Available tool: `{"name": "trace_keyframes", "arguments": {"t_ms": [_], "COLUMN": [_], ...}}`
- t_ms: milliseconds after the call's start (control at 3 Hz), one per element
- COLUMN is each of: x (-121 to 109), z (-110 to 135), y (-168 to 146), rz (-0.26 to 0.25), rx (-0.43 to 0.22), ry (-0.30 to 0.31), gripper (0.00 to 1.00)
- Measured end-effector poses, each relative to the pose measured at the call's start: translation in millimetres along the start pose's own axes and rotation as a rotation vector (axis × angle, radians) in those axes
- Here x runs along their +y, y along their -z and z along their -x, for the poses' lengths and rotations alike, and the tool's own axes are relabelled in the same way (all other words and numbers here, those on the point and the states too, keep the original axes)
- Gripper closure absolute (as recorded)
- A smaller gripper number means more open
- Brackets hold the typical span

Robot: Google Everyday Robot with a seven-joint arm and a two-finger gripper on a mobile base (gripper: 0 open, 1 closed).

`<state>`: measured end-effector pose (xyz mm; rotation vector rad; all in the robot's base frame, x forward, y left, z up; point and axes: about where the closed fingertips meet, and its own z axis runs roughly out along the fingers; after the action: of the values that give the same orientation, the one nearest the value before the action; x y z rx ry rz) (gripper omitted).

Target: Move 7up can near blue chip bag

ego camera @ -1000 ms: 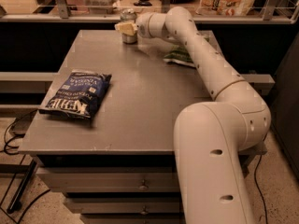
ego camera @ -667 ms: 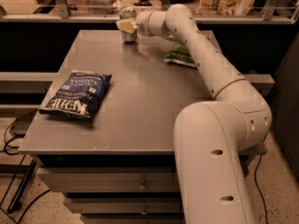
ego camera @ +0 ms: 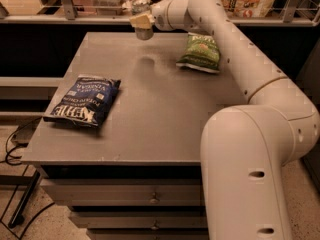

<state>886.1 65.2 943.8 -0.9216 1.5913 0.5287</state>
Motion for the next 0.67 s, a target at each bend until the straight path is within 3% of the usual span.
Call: {"name": "trace_keyframes", "arguments": {"t_ms": [333,667], "x": [15.6,19.4], "z": [23.9,23.6], "y": [46.4,45.3], "rz": [0.017,0.030], "rx": [0.043,0.050], "ry": [0.072,0.079], "gripper": [1.00,1.00]}}
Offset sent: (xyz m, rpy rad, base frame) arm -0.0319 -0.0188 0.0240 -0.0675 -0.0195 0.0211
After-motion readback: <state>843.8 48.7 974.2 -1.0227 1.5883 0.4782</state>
